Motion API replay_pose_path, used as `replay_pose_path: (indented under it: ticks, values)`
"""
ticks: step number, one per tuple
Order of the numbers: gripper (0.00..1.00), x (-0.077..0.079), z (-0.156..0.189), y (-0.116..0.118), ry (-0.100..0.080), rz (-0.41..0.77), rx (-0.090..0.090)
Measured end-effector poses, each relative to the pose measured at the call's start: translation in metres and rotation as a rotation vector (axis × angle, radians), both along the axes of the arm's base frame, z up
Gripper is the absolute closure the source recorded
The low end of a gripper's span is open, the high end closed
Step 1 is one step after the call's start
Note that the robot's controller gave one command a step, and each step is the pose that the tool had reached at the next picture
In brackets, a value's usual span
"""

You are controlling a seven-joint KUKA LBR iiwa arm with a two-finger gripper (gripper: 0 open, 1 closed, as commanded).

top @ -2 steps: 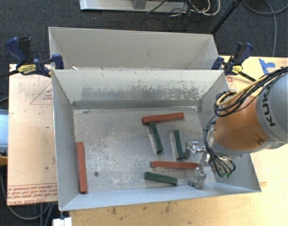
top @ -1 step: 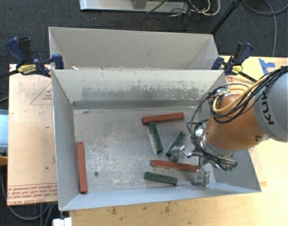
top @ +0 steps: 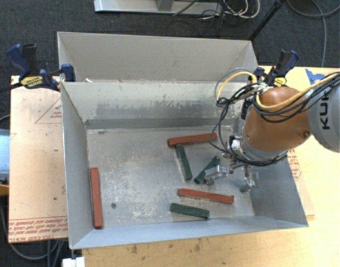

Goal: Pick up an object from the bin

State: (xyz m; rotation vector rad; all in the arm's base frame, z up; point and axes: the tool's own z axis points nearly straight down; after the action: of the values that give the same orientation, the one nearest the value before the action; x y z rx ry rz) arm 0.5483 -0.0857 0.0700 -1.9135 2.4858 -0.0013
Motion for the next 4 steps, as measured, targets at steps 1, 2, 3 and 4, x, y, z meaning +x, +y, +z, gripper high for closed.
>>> replay_pose_path:
  ticks: [1, 2, 3, 4]
  values:
    - [0.00, 0.027, 0.000, -0.011, 0.000, -0.089, 0.001]
    - [0.00, -0.028, 0.001, -0.025, -0.001, 0.059, 0.007]
    - [0.00, -0.026, 0.011, -0.012, 0.002, 0.468, 0.001]
    - [0.00, -0.062, 0.001, -0.002, 0.003, 0.841, -0.001]
